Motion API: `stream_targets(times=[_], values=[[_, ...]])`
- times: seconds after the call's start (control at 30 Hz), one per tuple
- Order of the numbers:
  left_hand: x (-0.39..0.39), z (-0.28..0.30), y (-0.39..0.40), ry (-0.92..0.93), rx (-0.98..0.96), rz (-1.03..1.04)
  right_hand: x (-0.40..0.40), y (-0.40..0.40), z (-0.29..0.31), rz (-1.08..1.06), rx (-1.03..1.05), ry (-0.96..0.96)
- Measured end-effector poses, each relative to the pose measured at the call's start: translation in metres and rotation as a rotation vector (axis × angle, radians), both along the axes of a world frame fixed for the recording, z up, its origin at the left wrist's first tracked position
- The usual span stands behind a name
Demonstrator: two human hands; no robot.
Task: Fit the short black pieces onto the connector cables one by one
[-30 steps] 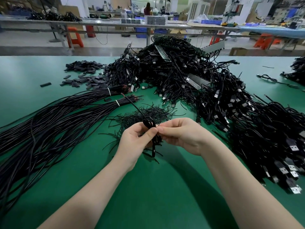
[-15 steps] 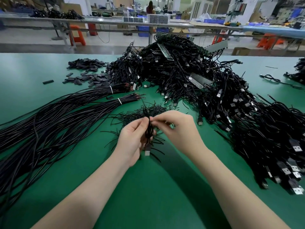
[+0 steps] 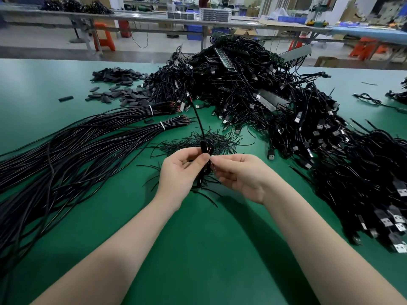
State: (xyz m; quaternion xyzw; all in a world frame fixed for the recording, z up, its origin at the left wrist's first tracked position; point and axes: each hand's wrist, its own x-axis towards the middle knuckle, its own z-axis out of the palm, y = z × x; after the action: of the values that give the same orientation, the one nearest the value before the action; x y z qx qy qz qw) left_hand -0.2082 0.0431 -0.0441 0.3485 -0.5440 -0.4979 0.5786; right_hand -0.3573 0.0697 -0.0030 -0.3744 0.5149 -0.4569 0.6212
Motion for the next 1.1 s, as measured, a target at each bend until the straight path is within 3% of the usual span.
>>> stream_targets(times=[0.1,0.17,0.27,0.33,0.37,0.43,0.6,0.67,0.77,1.1], values=[[-0.001,-0.002,-0.002,0.001,0.027,0.035,0.005,-0.001,-0.006,-0.037,-0.139,0.111],[-0.001,-0.003,-0.003,-0.037,0.023,0.082,0.01,-0.003,-0.01,-0.068,-0.309,0.314],[-0.002,-0.001,-0.004,-0.092,0.107,0.097,0.007,-0.007,-0.019,-0.128,-0.788,0.956],[-0.005,0.002,0.0,0.023,0.332,-0.032,0.001,-0.007,-0.026,-0.135,-1.204,1.341],[-0.007,0.004,0.002,0.087,0.433,-0.1,-0.002,-0.006,-0.03,-0.149,-1.326,1.429],[-0.009,0.003,0.004,0.125,0.459,-0.116,-0.004,-0.003,-0.034,-0.192,-1.251,1.334],[-0.004,-0.003,0.008,-0.131,0.015,0.114,0.006,0.012,-0.026,-0.277,-0.385,0.43],[-0.003,-0.006,0.011,-0.162,-0.026,0.093,0.009,0.016,-0.031,-0.271,-0.231,0.296],[-0.002,-0.008,0.011,-0.147,-0.019,0.056,0.009,0.02,-0.037,-0.299,-0.164,0.223],[-0.002,-0.011,0.008,-0.1,0.01,-0.043,-0.001,0.021,-0.04,-0.122,-0.277,0.054]])
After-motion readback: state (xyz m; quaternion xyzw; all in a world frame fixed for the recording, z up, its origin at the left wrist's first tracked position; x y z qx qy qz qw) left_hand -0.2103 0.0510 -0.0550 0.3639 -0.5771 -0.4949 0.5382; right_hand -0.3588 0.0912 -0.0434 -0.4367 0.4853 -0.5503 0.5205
